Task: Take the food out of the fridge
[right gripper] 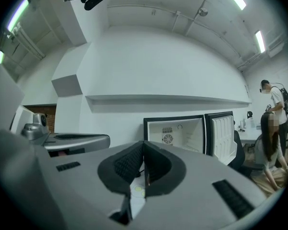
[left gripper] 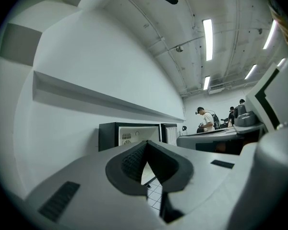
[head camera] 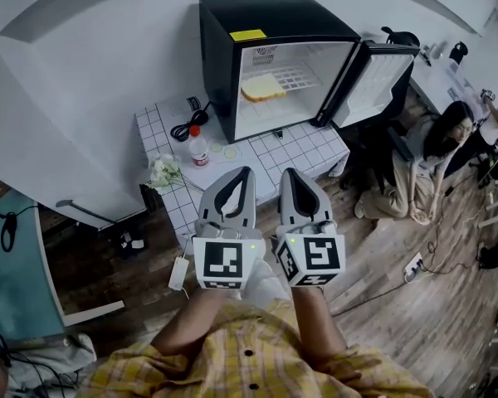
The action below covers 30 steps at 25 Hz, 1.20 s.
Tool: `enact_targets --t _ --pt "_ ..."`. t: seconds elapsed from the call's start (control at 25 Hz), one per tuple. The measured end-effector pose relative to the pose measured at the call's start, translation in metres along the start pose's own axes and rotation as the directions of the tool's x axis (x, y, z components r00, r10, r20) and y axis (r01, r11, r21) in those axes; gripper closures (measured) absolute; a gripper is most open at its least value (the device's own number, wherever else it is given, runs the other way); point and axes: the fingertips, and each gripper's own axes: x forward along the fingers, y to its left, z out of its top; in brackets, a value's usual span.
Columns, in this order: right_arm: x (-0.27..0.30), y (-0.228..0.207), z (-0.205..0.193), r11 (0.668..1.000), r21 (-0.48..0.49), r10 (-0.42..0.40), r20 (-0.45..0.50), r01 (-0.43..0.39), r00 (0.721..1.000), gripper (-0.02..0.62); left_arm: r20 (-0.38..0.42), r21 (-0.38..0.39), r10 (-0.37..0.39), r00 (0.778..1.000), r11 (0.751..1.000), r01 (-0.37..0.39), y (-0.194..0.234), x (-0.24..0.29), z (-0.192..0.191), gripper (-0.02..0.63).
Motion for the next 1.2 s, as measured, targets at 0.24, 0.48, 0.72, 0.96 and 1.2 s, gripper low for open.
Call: enact_targets --t 0.24,0.48,0.72,0.96,1.2 --pt "0.031 -0.020 -0.004 1.000 -0.002 0.004 0.000 -0.004 1.000 0.588 0.000 0.013 0.004 1.000 1.000 -0.004 0.008 0.037 -0.004 0.598" --pt "0.075 -0.041 -0.009 1.000 0.019 0.021 -0.011 -0.021 1.000 0.588 -0.011 0.025 0.018 1.000 1.000 -0.018 0.020 0.080 -0.009 0.600" --pt "0.122 -0.059 -0.018 0.999 0.026 0.046 -0.028 -0.045 0.999 0.588 -0.020 0.029 0.042 0.999 0.999 -0.042 0.036 0.124 -0.016 0.599" --pt "0.159 -0.080 -0.035 0.998 0.015 0.057 -0.066 -0.057 0.996 0.588 -0.036 0.032 0.061 0.997 0.998 -0.060 0.044 0.158 -0.023 0.599" --pt "0.187 -0.091 -0.053 0.995 0.050 0.096 -0.097 -0.091 0.991 0.588 -0.056 0.036 0.083 0.995 0.996 -0.082 0.051 0.184 -0.031 0.599"
